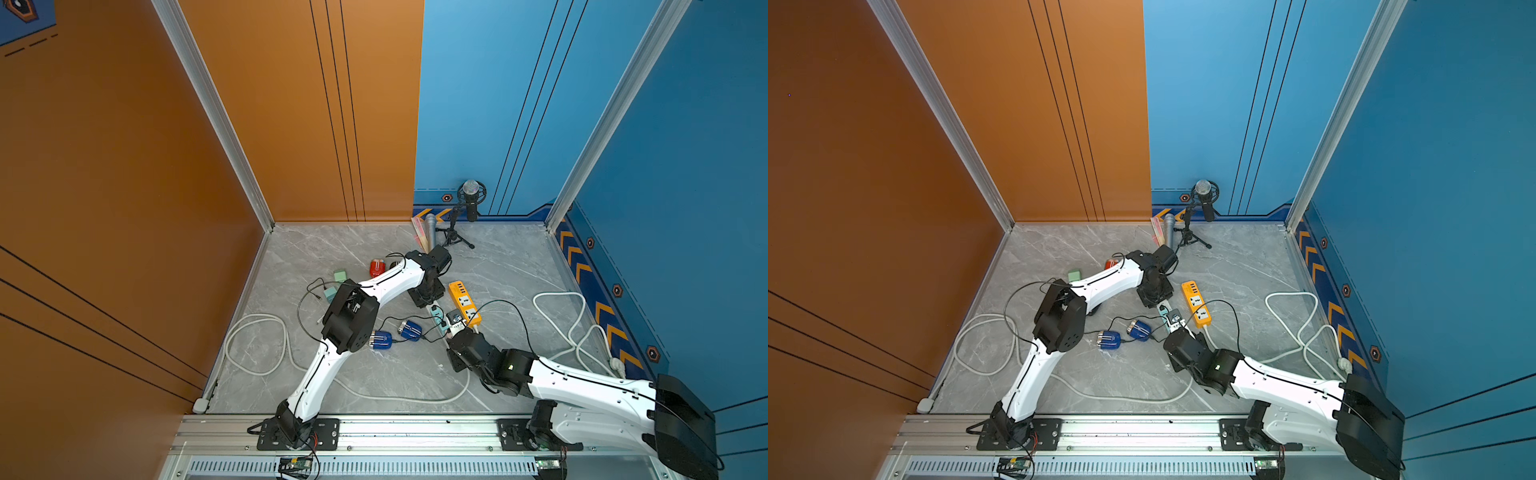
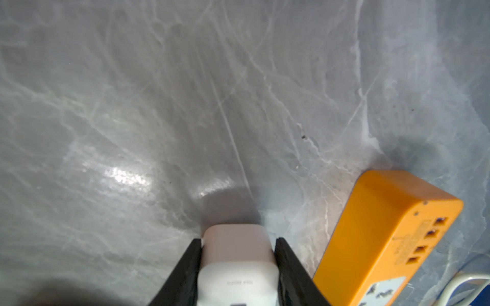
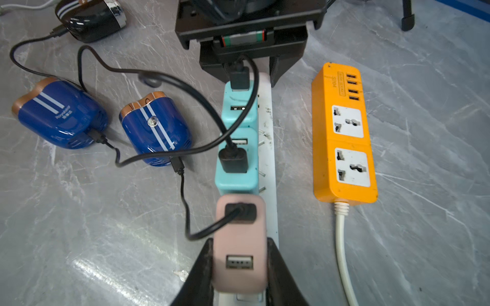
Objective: Unplug the electric shaver
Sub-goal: Remove the plug from the socket.
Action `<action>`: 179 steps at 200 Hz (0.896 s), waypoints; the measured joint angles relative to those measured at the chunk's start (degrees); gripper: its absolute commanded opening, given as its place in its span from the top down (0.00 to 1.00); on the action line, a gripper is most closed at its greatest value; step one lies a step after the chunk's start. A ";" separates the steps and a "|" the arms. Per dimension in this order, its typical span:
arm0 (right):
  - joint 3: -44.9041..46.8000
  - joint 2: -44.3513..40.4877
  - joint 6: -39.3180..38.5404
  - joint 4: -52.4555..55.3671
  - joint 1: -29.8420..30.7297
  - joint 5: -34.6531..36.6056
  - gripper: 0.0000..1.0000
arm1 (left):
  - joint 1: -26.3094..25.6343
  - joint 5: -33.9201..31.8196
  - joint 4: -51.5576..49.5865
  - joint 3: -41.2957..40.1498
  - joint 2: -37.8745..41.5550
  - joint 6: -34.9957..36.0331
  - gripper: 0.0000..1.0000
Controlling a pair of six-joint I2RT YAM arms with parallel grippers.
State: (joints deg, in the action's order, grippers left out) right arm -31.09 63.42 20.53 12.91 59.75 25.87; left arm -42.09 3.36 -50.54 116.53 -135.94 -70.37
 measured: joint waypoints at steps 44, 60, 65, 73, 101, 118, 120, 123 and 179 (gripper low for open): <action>-1.95 2.40 -0.76 1.90 3.37 5.27 1.00 | -0.26 0.28 0.02 -0.24 0.15 0.00 0.69; -2.56 2.45 -0.09 2.49 2.60 4.61 1.00 | -0.31 0.26 0.17 -0.48 0.26 0.00 0.69; -2.71 2.45 0.35 2.73 2.16 3.98 1.00 | -0.33 0.24 0.35 -0.68 0.37 0.00 0.69; -2.95 2.45 1.01 3.21 1.31 2.75 1.00 | -0.37 0.04 0.74 -1.05 0.55 0.00 0.69; -3.63 2.43 2.80 4.31 -2.14 -2.40 1.00 | -0.37 -0.63 1.77 -1.86 0.94 0.02 0.70; -4.55 2.43 3.37 5.27 -5.01 -6.60 1.00 | -0.42 -1.25 2.21 -2.08 1.01 0.02 0.70; -4.63 2.38 3.43 5.33 -5.44 -7.21 1.00 | -0.42 -1.31 2.25 -2.10 1.03 0.02 0.70; -4.81 2.38 3.56 5.51 -5.92 -8.00 1.00 | -0.42 -1.51 2.34 -2.14 1.05 0.02 0.70; -5.40 2.27 3.91 6.25 -10.01 -15.56 1.00 | -0.90 -3.48 2.93 -2.40 1.09 0.07 0.70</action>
State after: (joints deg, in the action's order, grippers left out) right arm -36.49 65.69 24.45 19.16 49.74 10.31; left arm -42.98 -0.12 -47.62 114.13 -134.85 -70.30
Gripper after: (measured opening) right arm 0.293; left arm 0.439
